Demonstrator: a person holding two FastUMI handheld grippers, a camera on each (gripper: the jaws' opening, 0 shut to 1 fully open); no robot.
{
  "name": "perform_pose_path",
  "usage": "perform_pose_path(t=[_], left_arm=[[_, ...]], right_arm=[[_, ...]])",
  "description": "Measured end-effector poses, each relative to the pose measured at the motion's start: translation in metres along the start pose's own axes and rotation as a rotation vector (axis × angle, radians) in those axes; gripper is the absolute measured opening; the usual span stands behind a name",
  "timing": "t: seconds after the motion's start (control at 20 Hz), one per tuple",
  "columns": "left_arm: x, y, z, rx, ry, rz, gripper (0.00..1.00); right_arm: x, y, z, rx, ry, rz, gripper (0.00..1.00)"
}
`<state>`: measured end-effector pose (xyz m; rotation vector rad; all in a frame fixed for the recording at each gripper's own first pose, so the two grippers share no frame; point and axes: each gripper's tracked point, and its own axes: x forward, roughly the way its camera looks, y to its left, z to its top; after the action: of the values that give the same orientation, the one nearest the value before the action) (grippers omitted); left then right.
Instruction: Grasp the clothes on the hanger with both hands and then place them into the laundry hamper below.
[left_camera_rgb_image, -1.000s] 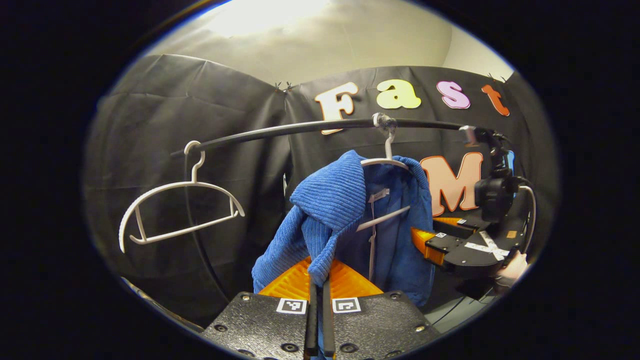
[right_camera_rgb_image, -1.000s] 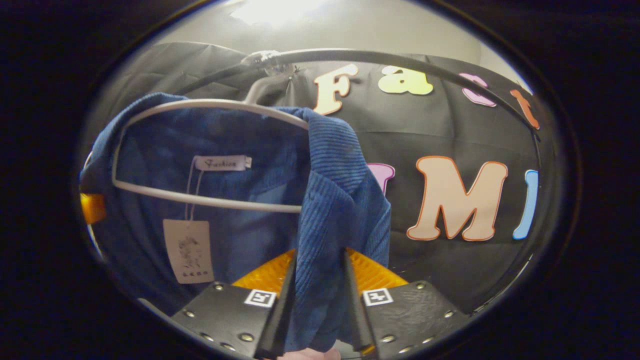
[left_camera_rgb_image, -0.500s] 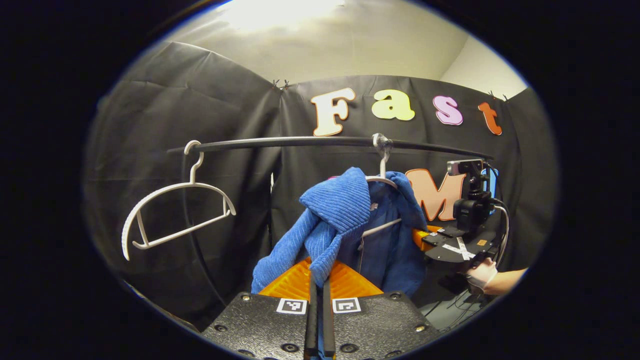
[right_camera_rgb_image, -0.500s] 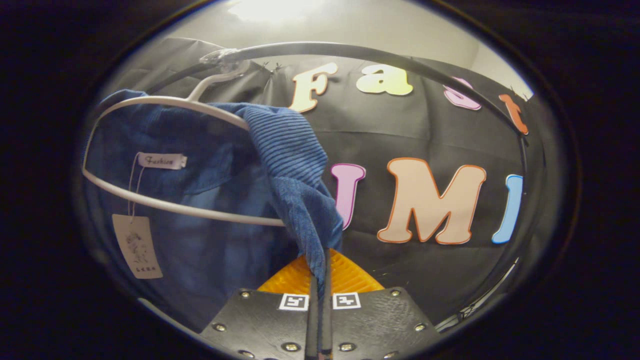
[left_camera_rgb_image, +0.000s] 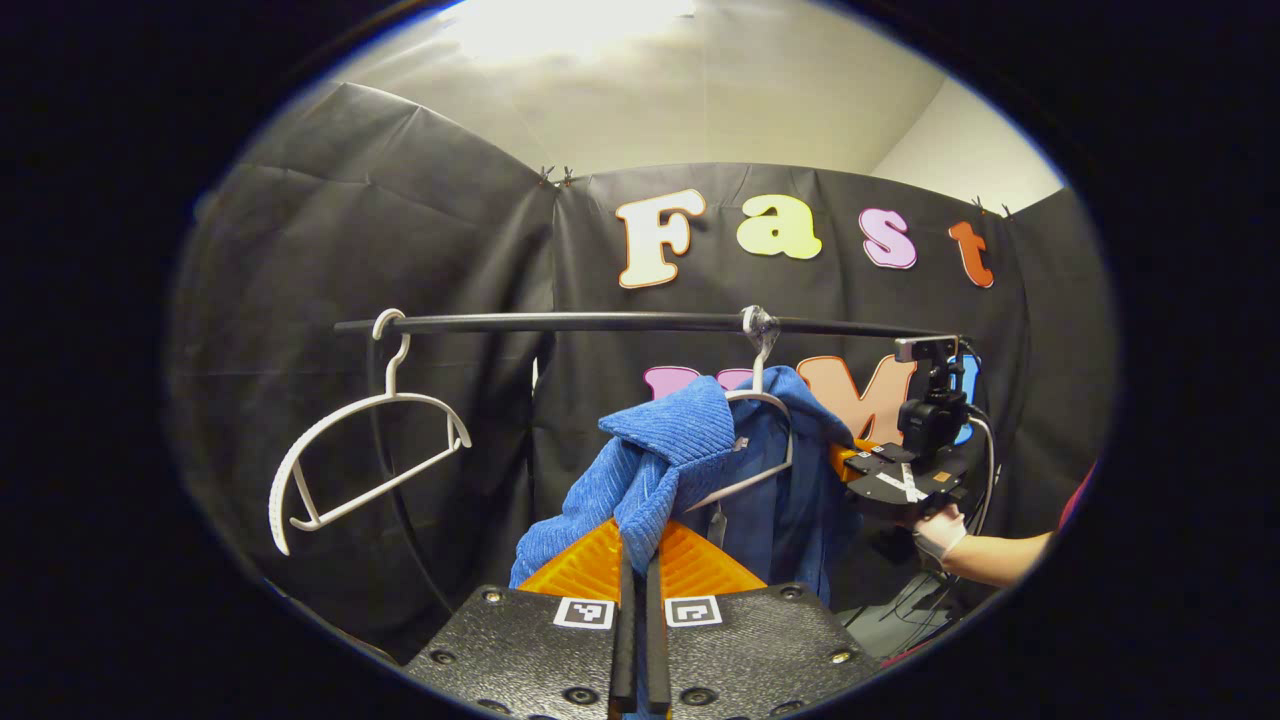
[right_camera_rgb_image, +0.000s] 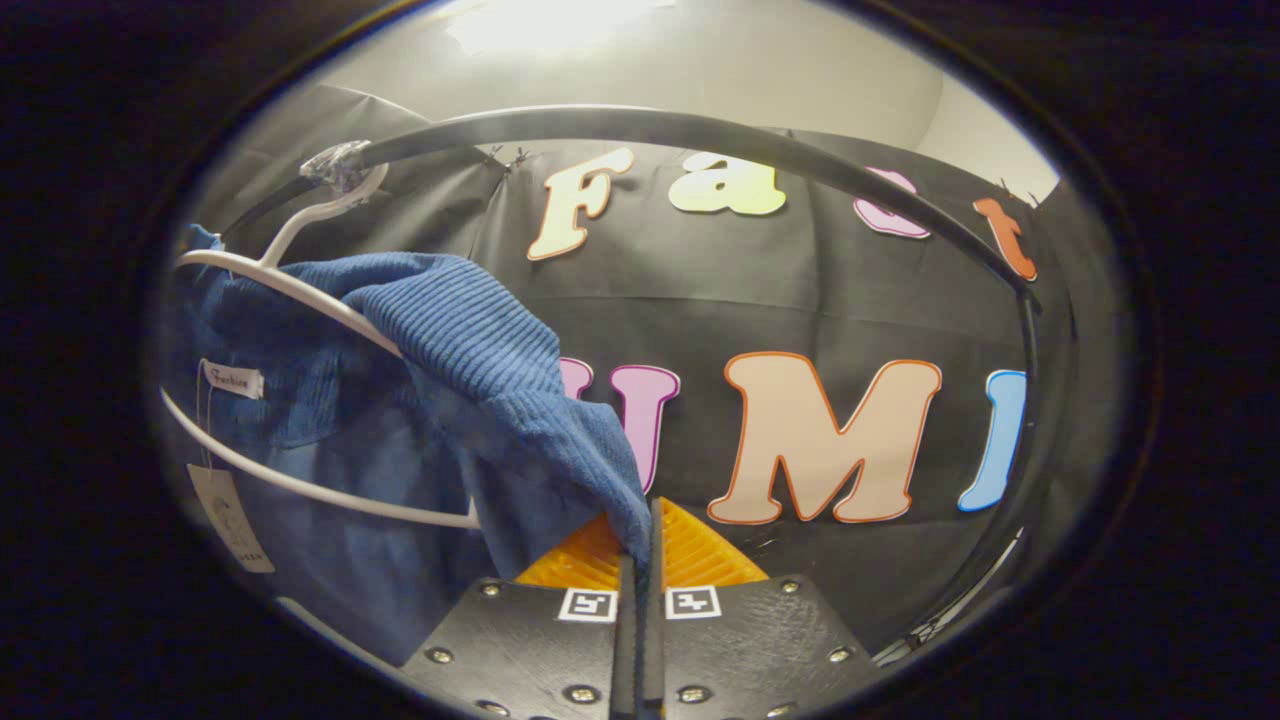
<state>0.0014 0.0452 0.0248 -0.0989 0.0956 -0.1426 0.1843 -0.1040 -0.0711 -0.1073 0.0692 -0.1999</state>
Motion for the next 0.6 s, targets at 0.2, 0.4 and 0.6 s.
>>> perform_pose_path(t=[0.2, 0.4, 0.6], left_arm=[[-0.002, 0.010, 0.007, -0.065, -0.002, 0.014, 0.03], [-0.007, 0.026, 0.027, -0.057, -0.035, 0.041, 0.05], [-0.006, 0.030, 0.035, -0.027, -0.040, 0.046, 0.05]], right_arm=[[0.016, -0.007, 0.016, -0.005, -0.045, -0.019, 0.03], [0.031, -0.011, 0.030, 0.028, -0.082, -0.030, 0.03], [0.039, -0.010, 0.035, 0.028, -0.105, -0.038, 0.04]])
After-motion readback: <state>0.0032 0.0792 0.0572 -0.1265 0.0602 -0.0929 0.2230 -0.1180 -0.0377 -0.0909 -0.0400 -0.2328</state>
